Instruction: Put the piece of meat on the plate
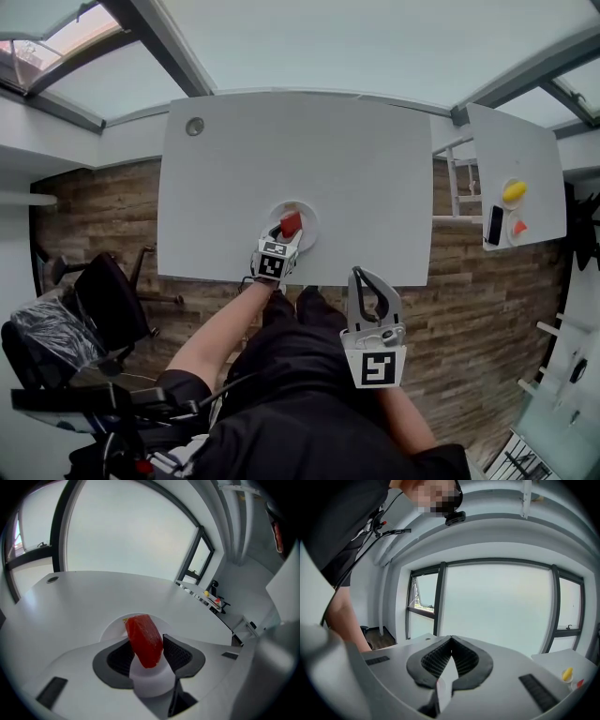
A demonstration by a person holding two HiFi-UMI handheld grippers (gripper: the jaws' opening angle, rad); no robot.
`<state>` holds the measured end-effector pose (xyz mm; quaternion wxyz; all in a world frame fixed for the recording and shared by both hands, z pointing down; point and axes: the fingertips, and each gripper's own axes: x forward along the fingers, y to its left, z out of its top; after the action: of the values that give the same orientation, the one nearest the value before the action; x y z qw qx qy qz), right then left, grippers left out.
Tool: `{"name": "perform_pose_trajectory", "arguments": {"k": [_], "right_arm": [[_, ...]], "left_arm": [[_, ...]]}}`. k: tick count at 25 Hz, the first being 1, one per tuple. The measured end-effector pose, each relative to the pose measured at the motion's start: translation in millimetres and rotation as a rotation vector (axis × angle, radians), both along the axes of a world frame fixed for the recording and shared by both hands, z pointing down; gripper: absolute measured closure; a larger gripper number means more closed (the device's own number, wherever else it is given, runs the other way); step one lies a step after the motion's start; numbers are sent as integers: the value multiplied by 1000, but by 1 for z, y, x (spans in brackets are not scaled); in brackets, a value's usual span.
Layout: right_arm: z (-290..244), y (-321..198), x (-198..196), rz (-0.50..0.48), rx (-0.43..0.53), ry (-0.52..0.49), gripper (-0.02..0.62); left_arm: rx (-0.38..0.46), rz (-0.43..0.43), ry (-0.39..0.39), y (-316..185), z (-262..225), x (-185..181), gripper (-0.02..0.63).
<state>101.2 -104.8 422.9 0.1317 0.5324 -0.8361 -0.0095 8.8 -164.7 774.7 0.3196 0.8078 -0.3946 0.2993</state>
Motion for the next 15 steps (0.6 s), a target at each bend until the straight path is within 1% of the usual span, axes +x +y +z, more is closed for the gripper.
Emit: {"name": "perform_pose_trajectory", "arguments": {"k": [4,7,9,11,15], "right_arm": [[0,1,4,33,-16,-37,591],[-1,1,7,47,-19,-38,591],[1,3,10,57,-31,-35,591],[2,4,10,57,-32,-39,591],[-1,5,6,36,-12,-37,591]], "left_arm": [[11,-12,-11,-1,1,-3,424],[12,-42,-17,-1,2,-9,401],[20,-39,-28,-3,1,-10,390],[21,-26,-51,-1,5,-11,386],[31,-44,-69,-5,10,-17,345]]}}
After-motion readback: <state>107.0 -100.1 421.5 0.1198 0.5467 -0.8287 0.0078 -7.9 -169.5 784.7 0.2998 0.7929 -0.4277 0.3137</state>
